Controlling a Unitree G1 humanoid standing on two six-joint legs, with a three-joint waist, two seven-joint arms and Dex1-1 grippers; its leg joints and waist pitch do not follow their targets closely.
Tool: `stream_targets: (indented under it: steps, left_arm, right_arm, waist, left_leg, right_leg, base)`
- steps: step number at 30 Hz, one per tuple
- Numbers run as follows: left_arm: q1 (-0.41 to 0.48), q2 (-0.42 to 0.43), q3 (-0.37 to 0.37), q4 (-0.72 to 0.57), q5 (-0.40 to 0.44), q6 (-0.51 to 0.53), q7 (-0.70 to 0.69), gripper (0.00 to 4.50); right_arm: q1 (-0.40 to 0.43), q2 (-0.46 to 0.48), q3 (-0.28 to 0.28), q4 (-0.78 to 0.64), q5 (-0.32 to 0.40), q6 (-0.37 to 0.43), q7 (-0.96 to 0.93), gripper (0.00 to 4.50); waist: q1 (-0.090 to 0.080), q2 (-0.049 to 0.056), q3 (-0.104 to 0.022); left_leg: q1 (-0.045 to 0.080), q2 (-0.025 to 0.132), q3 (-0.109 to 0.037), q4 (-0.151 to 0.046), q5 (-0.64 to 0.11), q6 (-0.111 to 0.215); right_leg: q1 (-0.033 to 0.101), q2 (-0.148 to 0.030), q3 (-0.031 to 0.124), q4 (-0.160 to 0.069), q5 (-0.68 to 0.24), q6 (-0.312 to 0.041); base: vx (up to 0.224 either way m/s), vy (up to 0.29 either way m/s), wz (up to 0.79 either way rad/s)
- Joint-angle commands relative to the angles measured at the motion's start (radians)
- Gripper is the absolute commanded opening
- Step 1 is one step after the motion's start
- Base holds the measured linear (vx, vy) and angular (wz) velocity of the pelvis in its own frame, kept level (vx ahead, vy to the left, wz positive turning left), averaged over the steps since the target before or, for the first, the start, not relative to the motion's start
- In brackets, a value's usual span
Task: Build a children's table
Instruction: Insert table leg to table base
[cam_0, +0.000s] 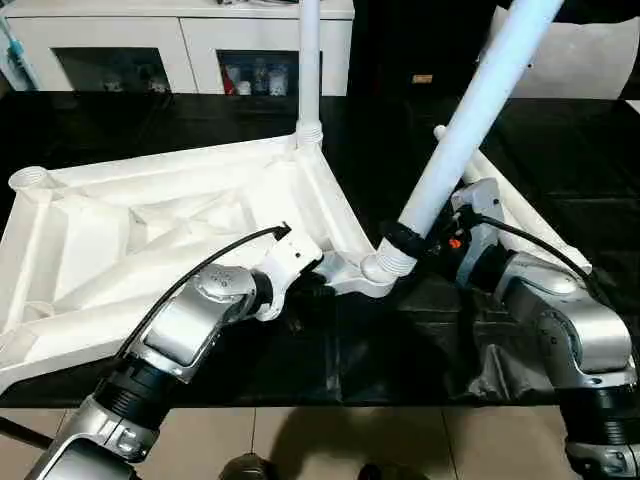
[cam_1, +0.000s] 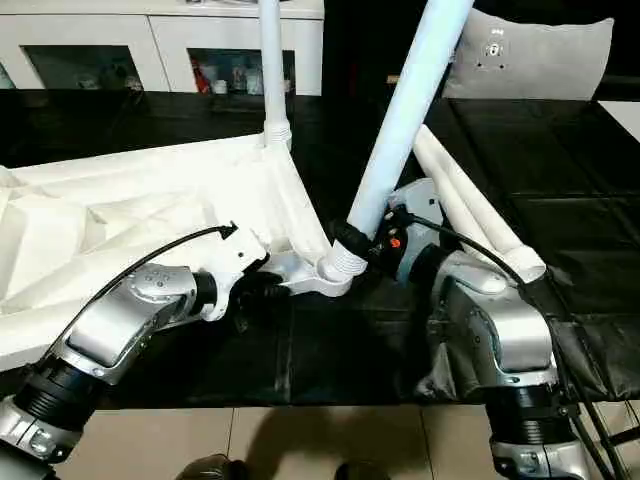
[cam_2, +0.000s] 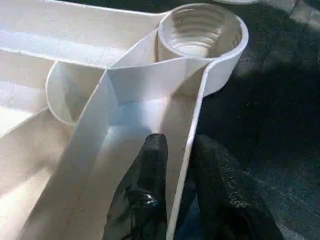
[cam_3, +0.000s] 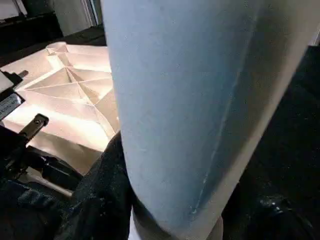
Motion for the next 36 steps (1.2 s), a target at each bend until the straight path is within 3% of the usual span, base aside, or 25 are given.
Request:
stream_targets:
  steps: [1, 3, 4, 11, 18, 19, 21, 22, 24, 25, 30, 31, 33, 36]
  left_arm:
    - [-0.011, 0.013, -0.002, -0.024, 0.011, 0.012, -0.013, 0.63]
    - [-0.009, 0.017, -0.003, -0.026, 0.013, 0.011, -0.019, 0.52]
    - [-0.009, 0.022, -0.005, -0.026, 0.014, 0.006, -0.027, 0.41]
    - [-0.014, 0.041, -0.016, -0.016, 0.021, -0.01, -0.059, 0.12]
    - [-0.02, 0.078, -0.034, 0.02, 0.057, -0.128, -0.104, 0.0]
    - [-0.01, 0.108, -0.052, 0.039, 0.067, -0.296, -0.18, 0.0]
    - [-0.006, 0.118, -0.059, 0.044, 0.07, -0.352, -0.204, 0.0]
    - [-0.005, 0.133, -0.071, 0.063, 0.079, -0.407, -0.23, 0.0]
    - [-0.007, 0.137, -0.075, 0.074, 0.084, -0.418, -0.233, 0.0]
    - [-0.009, 0.136, -0.074, 0.089, 0.087, -0.421, -0.23, 0.0]
    - [-0.009, 0.125, -0.063, 0.109, 0.074, -0.434, -0.241, 0.0]
    - [-0.009, 0.119, -0.056, 0.119, 0.072, -0.43, -0.239, 0.0]
    - [-0.009, 0.118, -0.052, 0.123, 0.072, -0.419, -0.239, 0.0]
    - [-0.005, 0.114, -0.044, 0.129, 0.061, -0.369, -0.245, 0.0]
  right_arm:
    - [-0.016, -0.004, -0.001, -0.009, 0.001, -0.005, 0.006, 1.89]
    - [-0.012, -0.005, -0.001, -0.013, 0.002, -0.004, 0.007, 1.89]
    - [-0.008, -0.006, -0.001, -0.016, 0.003, -0.003, 0.007, 1.89]
    - [0.004, -0.009, 0.001, -0.025, 0.009, 0.003, 0.011, 1.89]
    - [-0.001, -0.009, 0.003, -0.02, 0.011, 0.0, 0.016, 1.89]
    - [-0.001, -0.008, 0.003, -0.02, 0.012, -0.003, 0.018, 1.89]
    - [-0.001, -0.007, 0.003, -0.02, 0.012, -0.004, 0.018, 1.89]
    - [0.003, -0.006, 0.004, -0.024, 0.012, -0.004, 0.019, 1.89]
    - [0.004, -0.006, 0.004, -0.026, 0.013, -0.004, 0.02, 1.89]
    - [0.008, -0.006, 0.005, -0.031, 0.014, -0.004, 0.02, 1.89]
    - [0.015, -0.007, 0.005, -0.041, 0.021, 0.0, 0.025, 1.89]
    - [0.015, -0.009, 0.007, -0.04, 0.021, 0.001, 0.028, 1.89]
    - [0.015, -0.01, 0.01, -0.038, 0.02, 0.001, 0.031, 1.89]
    - [0.002, -0.015, 0.018, -0.036, 0.024, 0.011, 0.043, 1.89]
  waist:
    - [0.0, -0.01, -0.068]
    - [-0.001, -0.01, -0.069]
    - [0.0, -0.003, -0.07]
    - [-0.006, -0.006, -0.07]
    - [-0.01, -0.006, -0.067]
    - [-0.007, -0.006, -0.066]
    - [-0.009, -0.004, -0.068]
    - [-0.006, 0.003, -0.067]
    - [-0.002, 0.002, -0.068]
    - [0.004, 0.013, -0.069]
    - [0.006, 0.004, -0.068]
    - [0.006, -0.002, -0.068]
    - [0.007, 0.001, -0.067]
    - [0.005, -0.004, -0.063]
  left_leg:
    - [0.007, 0.055, -0.02, -0.069, -0.076, 0.061]
    - [0.007, 0.055, -0.02, -0.069, -0.074, 0.059]
    - [0.007, 0.055, -0.021, -0.068, -0.069, 0.06]
    - [0.006, 0.055, -0.02, -0.069, -0.063, 0.065]
    - [0.008, 0.054, -0.02, -0.072, -0.093, 0.058]
    - [0.007, 0.053, -0.022, -0.072, -0.095, 0.059]
    - [0.009, 0.055, -0.021, -0.074, -0.098, 0.054]
    - [0.011, 0.057, -0.023, -0.074, -0.099, 0.05]
    - [0.015, 0.059, -0.02, -0.074, -0.104, 0.043]
    - [0.019, 0.061, -0.021, -0.074, -0.108, 0.037]
    - [0.012, 0.06, -0.022, -0.076, -0.106, 0.029]
    - [0.013, 0.06, -0.02, -0.076, -0.111, 0.03]
    - [0.012, 0.059, -0.02, -0.076, -0.115, 0.03]
    - [0.014, 0.061, -0.021, -0.079, -0.136, 0.025]
  right_leg:
    - [0.057, -0.091, 0.058, -0.077, -0.22, -0.157]
    - [0.059, -0.091, 0.059, -0.075, -0.212, -0.158]
    - [0.059, -0.091, 0.058, -0.073, -0.197, -0.161]
    - [0.061, -0.09, 0.058, -0.07, -0.145, -0.182]
    - [0.059, -0.091, 0.059, -0.079, -0.209, -0.166]
    - [0.059, -0.091, 0.058, -0.083, -0.221, -0.159]
    - [0.059, -0.091, 0.059, -0.079, -0.219, -0.152]
    - [0.055, -0.09, 0.059, -0.077, -0.203, -0.155]
    - [0.053, -0.09, 0.06, -0.075, -0.186, -0.162]
    - [0.05, -0.091, 0.061, -0.073, -0.175, -0.171]
    - [0.057, -0.094, 0.062, -0.067, -0.141, -0.187]
    - [0.058, -0.096, 0.062, -0.07, -0.153, -0.188]
    - [0.058, -0.096, 0.062, -0.071, -0.173, -0.185]
    - [0.055, -0.097, 0.063, -0.077, -0.243, -0.168]
  base:
    - [0.0, 0.0, 0.0]
    - [0.0, 0.0, 0.0]
    - [0.0, 0.0, 0.0]
    - [0.0, 0.0, 0.0]
    - [0.0, 0.0, 0.0]
    - [0.0, 0.0, 0.0]
    - [0.0, 0.0, 0.0]
    - [0.0, 0.0, 0.0]
    - [0.0, 0.0, 0.0]
    - [0.0, 0.0, 0.0]
    - [0.0, 0.0, 0.0]
    - [0.0, 0.0, 0.0]
    - [0.0, 0.0, 0.0]
    - [0.0, 0.0, 0.0]
